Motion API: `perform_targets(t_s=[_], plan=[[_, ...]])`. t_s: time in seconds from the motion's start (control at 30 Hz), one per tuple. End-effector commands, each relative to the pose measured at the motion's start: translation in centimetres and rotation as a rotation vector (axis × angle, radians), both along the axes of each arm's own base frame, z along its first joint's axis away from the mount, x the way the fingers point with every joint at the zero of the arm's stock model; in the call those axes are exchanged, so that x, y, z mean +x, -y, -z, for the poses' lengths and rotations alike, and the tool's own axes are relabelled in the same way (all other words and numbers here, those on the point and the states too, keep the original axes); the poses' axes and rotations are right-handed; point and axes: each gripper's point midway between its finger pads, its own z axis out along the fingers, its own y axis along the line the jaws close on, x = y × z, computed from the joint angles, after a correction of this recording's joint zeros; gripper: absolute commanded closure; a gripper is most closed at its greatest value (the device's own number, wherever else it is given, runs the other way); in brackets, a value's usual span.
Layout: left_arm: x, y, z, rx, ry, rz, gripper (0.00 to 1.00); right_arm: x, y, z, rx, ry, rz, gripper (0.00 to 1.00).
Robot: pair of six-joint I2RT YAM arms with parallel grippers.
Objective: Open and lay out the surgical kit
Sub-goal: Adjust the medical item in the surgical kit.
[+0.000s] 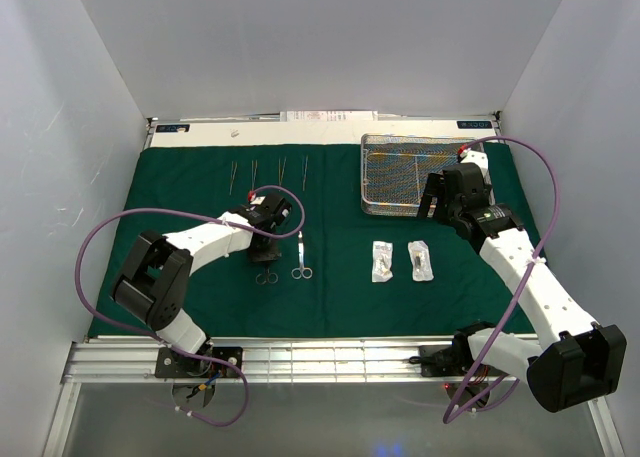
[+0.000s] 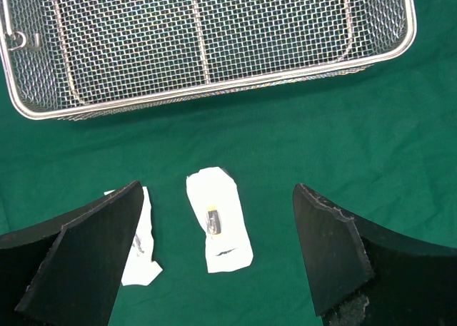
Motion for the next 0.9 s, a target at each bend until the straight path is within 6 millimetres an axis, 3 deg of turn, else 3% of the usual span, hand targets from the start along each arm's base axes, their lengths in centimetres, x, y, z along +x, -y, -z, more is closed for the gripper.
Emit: perform_targets(t_s=[0.0,0.33,0.6,0.87], plan=[[0.2,-0.3,-0.2,0.023,0.015,0.005,0.64,0.6,-0.1,-0.6,0.01,0.034,-0.005,0.1],[-0.2,-0.5,1.1,0.037,-0.011,0.017,0.72,0.5,0.0,-0.5,0.012,0.032,-0.003,0.09],[0.4,-0.4,0.6,0.045,0.005,0.045,0.85,0.5,0.1,-0.7,0.012,0.039,-0.001,0.09],[1.5,-0.5,0.0,0.077,0.033,0.102,0.85,0.5,0.1,-0.6,0.015,0.036,-0.004,0.1]])
